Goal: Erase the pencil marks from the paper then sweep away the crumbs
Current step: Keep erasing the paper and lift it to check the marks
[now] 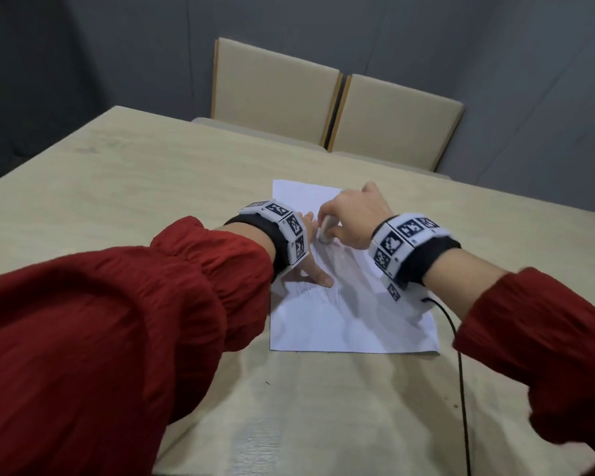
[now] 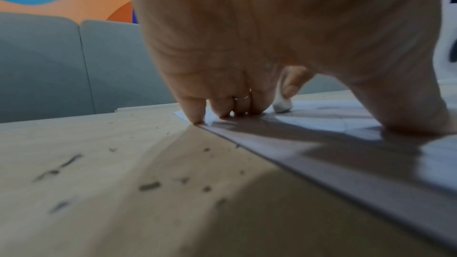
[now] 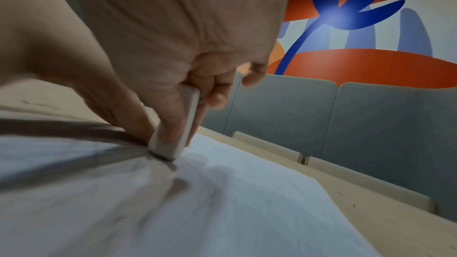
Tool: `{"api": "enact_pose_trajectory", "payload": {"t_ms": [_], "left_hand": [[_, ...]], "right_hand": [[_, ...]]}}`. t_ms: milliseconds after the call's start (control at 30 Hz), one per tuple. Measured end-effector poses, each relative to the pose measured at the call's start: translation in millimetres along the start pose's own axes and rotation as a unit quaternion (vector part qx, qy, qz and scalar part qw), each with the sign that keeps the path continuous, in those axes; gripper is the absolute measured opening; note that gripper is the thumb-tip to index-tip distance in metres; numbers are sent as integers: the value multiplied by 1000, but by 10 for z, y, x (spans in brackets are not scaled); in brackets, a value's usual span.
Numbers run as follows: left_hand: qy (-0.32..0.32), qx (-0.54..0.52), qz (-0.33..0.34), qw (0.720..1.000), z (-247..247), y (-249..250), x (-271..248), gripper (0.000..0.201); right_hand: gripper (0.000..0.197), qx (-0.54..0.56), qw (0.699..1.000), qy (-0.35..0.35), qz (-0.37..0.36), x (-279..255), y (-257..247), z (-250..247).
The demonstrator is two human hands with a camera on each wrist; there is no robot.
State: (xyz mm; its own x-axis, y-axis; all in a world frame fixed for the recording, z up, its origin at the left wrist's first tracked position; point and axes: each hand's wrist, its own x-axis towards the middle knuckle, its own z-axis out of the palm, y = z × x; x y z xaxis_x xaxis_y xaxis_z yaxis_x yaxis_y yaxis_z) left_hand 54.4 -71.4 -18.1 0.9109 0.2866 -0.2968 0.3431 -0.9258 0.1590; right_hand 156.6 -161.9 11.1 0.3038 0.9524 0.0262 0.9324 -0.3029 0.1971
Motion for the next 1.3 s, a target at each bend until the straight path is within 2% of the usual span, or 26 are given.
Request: {"api": "enact_pose_trajectory", "payload": {"t_ms": [67, 133, 233, 333, 400, 467, 533, 667, 767, 867, 967, 1100, 1300], "left_hand": [[8, -12, 8, 1000, -3, 6, -12, 98], [1, -4, 2, 1000, -2, 3, -24, 104], [-19, 28, -16, 999, -4, 2, -12, 114], [-23, 25, -1, 999, -12, 3, -24, 114], [-18, 12, 12, 1000, -16, -3, -31, 115], [-15, 6, 16, 1000, -14, -8, -40, 118], [-9, 1, 19, 1000, -19, -1, -59, 115], [-29, 0, -2, 1000, -28, 3, -51, 106], [-27, -5, 1, 1000, 15, -22, -20, 118], [-13, -14, 2, 1000, 28, -31, 5, 120], [-19, 19, -5, 1000, 41, -34, 41, 131], [-29, 37, -12, 999, 85, -60, 109, 138], [-13, -3, 11, 1000, 43, -43, 68, 120]], "right_hand": [[21, -18, 1000, 8, 10, 102, -38, -31], [19, -11, 1000, 1, 14, 88, -28, -22], [15, -7, 1000, -21, -17, -135, 42, 22], [13, -41, 998, -20, -45, -161, 24, -12], [14, -68, 997, -7, -33, -29, 13, -64], [18, -50, 999, 0, -3, 66, 19, -87], [19, -38, 999, -4, -2, 75, 12, -76], [10, -46, 997, -49, -45, -88, -8, -85], [14, -42, 998, -34, -36, -34, 4, -119], [21, -25, 1000, -13, -5, 39, -17, -106], [16, -5, 1000, -12, 4, -167, 13, -46], [10, -9, 999, -41, -20, -425, 60, -54], [25, -23, 999, -19, 26, 69, -82, -138]]}}
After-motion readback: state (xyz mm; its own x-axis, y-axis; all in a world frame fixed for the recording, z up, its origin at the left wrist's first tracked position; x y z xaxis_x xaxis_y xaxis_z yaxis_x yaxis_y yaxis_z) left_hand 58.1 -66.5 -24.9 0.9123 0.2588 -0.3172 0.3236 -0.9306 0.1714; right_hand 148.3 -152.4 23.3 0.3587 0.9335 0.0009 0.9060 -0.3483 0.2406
